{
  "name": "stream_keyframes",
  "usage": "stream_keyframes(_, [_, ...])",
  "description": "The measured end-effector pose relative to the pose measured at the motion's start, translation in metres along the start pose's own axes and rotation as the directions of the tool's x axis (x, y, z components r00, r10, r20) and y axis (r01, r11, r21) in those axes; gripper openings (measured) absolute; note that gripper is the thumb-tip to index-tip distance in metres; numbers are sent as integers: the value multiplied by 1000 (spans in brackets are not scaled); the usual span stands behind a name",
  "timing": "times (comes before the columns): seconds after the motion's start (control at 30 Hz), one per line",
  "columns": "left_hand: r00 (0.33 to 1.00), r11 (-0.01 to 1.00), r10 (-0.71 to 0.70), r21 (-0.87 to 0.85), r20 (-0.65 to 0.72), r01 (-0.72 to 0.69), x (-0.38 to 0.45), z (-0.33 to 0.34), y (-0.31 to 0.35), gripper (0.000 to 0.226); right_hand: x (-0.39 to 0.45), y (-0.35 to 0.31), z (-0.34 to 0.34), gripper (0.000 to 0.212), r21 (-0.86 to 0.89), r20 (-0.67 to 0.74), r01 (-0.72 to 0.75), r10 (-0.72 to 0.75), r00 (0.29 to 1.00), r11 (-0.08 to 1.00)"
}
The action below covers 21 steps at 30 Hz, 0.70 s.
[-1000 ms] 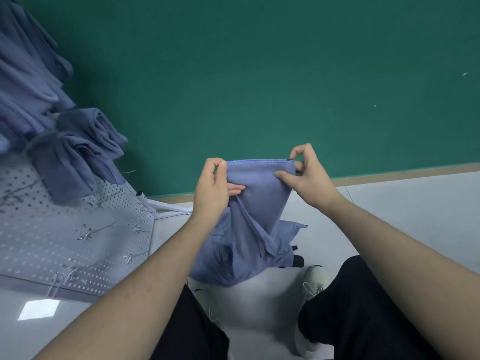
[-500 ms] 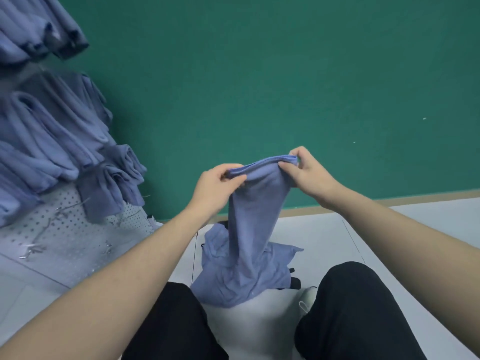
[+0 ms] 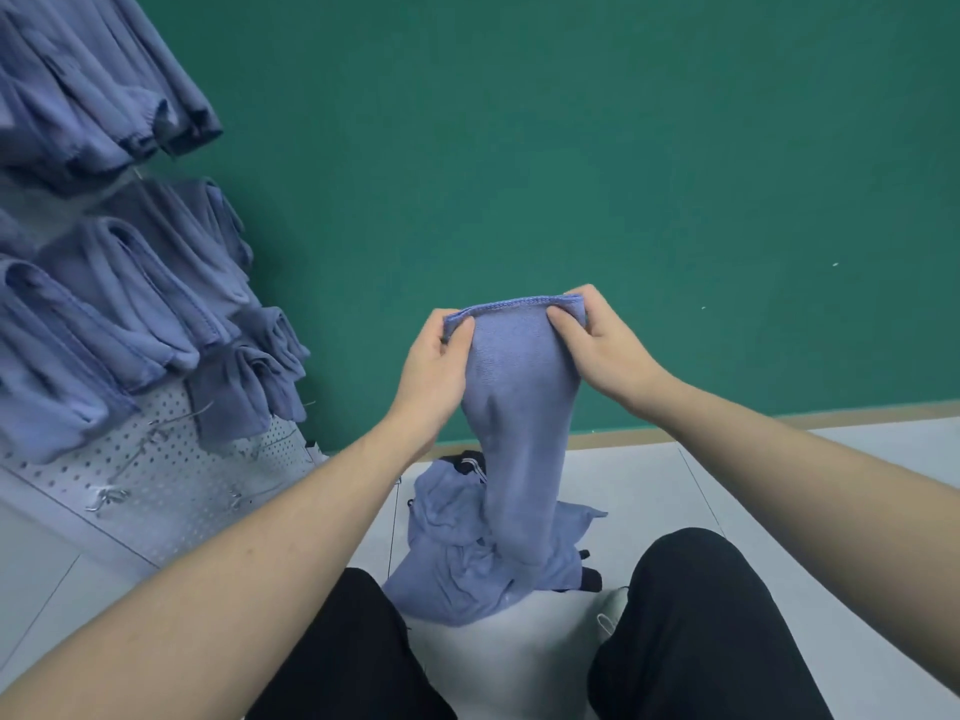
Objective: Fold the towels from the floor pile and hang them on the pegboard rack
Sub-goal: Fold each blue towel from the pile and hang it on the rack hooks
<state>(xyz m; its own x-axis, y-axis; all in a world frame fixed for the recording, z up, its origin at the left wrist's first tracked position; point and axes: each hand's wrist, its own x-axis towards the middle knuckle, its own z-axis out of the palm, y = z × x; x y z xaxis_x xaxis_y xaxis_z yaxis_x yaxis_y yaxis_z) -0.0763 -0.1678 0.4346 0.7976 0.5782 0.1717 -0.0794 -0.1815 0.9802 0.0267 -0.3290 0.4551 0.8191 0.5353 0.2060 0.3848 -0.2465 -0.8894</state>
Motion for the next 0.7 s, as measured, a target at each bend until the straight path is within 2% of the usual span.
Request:
stream_keyframes(0.13, [991, 988, -98, -128, -91, 86, -10, 7, 2, 22, -6, -10, 12, 23, 51, -51, -14, 17, 999, 999])
stream_keyframes(0.17, [985, 964, -157, -228, -66, 139, -13, 9, 3, 21, -6, -13, 15, 22, 83, -55, -30, 35, 998, 996])
stream_keyframes(0.27, [951, 813, -267, -493, 158, 310, -27, 8, 3, 34, -4, -20, 23, 23, 180, -74, -53, 68, 995, 982])
stream_keyframes(0.37, [911, 796, -274, -459, 309, 395, -41, 5, -9, 42, -1, -27, 24, 24, 250, -87, -61, 85, 993, 966])
stream_keyframes(0.5, [919, 808, -274, -450, 283, 380, -49, 8, -12, 39, 0, -31, 20, 17, 235, -82, -113, 136, 987, 965])
stream_keyframes(0.57, [931, 820, -258, -451, 259, 353, -47, 8, -5, 37, -2, -30, 15, 24, 322, -13, -224, 240, 971, 920])
stream_keyframes(0.63, [938, 829, -246, -447, 245, 335, -45, 8, 1, 36, -7, -31, 10, 40, 457, 163, -363, 325, 932, 812])
stream_keyframes(0.7, [939, 820, -253, -463, 233, 336, -43, 7, 6, 35, -13, -28, 5, 48, 480, 284, -415, 310, 907, 773])
